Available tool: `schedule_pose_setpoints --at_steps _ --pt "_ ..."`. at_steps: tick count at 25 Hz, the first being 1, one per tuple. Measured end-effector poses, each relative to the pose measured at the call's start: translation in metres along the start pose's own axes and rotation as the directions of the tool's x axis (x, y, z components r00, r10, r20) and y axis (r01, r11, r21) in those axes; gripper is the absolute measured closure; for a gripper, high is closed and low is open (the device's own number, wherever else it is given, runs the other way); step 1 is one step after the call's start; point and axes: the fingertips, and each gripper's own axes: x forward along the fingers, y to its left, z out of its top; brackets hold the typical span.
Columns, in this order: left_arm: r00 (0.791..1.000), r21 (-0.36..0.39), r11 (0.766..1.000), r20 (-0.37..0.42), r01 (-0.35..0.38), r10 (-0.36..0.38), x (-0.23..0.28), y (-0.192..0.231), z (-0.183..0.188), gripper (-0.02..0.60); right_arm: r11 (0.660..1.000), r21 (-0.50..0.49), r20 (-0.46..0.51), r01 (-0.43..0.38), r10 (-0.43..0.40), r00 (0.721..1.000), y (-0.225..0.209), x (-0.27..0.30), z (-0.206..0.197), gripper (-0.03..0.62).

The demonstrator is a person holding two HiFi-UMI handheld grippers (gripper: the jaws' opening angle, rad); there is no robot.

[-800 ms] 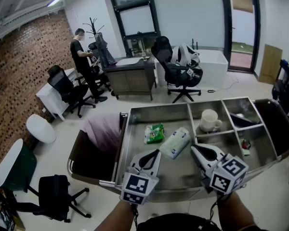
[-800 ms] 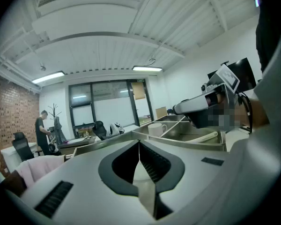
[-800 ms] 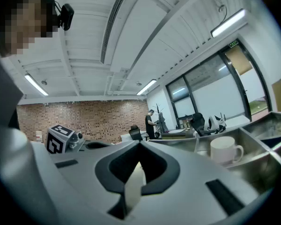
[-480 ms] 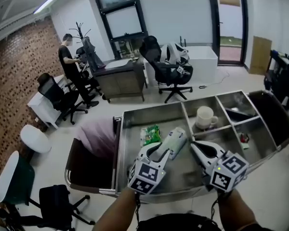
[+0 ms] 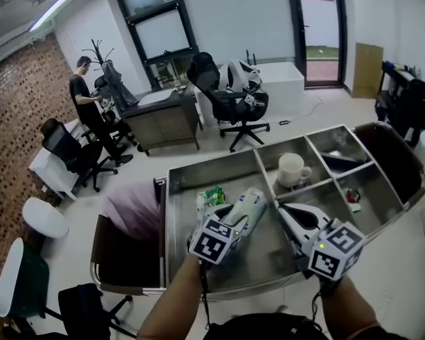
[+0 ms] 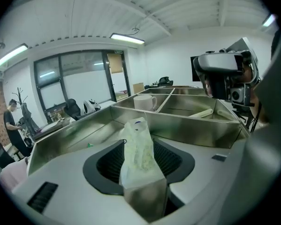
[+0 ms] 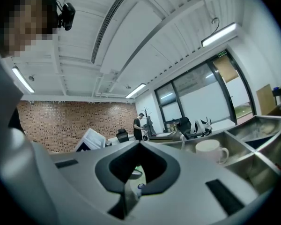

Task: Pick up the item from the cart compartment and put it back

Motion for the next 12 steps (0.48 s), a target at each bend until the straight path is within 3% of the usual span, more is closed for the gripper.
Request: schedule_pose_setpoints --at_steps 7,12 --pt "0.993 -0.006 0.999 -0.115 0.040 -0.040 0.033 -0.006 -0.014 0.388 1.000 0.008 0.000 -0.001 0.001 1.000 0.000 0.002 -0.002 0.577" --pt "0.989 -0.044 0.998 -0.138 0.044 -0.050 0.039 -0.006 -0.024 0.397 1.000 0.014 0.000 0.002 -0.002 1.000 -0.003 0.001 -0.004 0.577"
